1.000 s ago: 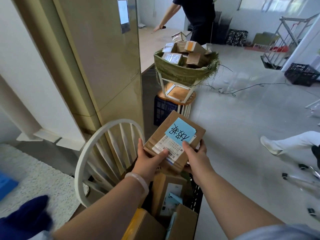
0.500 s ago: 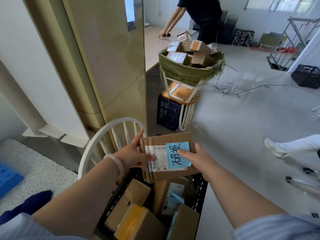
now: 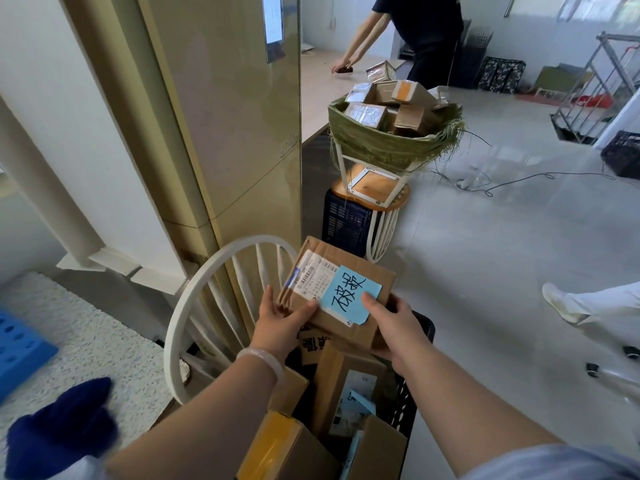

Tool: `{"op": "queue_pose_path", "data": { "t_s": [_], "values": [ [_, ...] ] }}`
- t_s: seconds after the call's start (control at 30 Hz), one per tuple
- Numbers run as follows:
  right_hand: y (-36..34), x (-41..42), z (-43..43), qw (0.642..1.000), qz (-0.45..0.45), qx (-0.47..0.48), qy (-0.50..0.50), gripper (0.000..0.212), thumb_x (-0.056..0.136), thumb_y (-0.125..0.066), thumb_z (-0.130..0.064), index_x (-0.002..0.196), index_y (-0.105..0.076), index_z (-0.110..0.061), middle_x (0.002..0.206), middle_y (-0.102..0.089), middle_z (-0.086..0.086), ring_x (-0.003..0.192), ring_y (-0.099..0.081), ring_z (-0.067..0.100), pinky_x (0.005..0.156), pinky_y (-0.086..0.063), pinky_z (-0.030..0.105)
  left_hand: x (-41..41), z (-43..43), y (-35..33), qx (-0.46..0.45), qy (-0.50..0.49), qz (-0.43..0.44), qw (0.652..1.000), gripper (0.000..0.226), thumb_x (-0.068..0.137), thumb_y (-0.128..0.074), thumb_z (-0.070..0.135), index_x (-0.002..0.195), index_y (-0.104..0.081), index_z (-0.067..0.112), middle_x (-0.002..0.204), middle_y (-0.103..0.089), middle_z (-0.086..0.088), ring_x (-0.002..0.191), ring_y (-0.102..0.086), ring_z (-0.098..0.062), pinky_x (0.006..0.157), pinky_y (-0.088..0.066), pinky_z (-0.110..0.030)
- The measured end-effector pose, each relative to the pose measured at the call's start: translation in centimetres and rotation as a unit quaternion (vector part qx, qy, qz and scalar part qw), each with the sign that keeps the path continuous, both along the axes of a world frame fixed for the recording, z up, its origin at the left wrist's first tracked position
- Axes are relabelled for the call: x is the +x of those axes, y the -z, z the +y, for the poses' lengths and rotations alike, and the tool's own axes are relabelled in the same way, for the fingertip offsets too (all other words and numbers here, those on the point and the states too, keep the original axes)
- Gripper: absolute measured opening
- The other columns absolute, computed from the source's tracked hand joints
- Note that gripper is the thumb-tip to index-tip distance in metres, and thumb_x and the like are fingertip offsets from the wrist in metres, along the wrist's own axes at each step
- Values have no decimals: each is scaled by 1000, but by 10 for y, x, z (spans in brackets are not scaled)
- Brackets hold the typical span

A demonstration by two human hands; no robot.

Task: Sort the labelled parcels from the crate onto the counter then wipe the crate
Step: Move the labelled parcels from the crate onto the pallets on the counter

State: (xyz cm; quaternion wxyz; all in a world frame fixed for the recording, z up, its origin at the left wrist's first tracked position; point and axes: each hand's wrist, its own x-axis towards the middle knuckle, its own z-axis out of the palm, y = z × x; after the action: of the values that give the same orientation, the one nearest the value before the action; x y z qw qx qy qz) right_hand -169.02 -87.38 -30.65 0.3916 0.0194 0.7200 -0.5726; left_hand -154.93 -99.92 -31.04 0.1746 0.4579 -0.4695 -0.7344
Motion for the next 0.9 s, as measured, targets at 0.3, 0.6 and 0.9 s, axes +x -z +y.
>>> {"op": "queue_pose_path", "data": {
  "t_s": [0.3, 0.6, 0.9],
  "values": [
    [5, -6, -3, 998, 48, 39, -14, 90, 78, -79, -47, 151, -29, -31, 127, -61, 7, 114, -59, 27, 96, -51, 53, -4, -17, -11, 13, 30, 13, 999, 125, 69, -85, 6, 150, -1, 52, 131, -60, -4, 104, -67, -26, 85, -57, -51],
    [2, 0, -5, 974, 78, 50, -208, 65, 88, -68, -47, 144, -37, -39, 108, -71, -6, 100, -68, 17, 91, -56, 45, 9, -20, -13, -20, 53, -8, 998, 113, 74, -84, 19, 149, -6, 55, 121, -60, 8, 106, -66, -27, 91, -55, -53],
    [-1, 29, -35, 966, 149, 44, -209, 67, 92, -58, -51, 150, -26, -42, 124, -58, -7, 112, -57, 19, 98, -49, 48, 41, -2, 3, -229, 115, -45, 966, 104, 56, -73, 61, 121, 5, 85, 147, -36, 9, 133, -44, -20, 102, -49, -48]
  ]
}}
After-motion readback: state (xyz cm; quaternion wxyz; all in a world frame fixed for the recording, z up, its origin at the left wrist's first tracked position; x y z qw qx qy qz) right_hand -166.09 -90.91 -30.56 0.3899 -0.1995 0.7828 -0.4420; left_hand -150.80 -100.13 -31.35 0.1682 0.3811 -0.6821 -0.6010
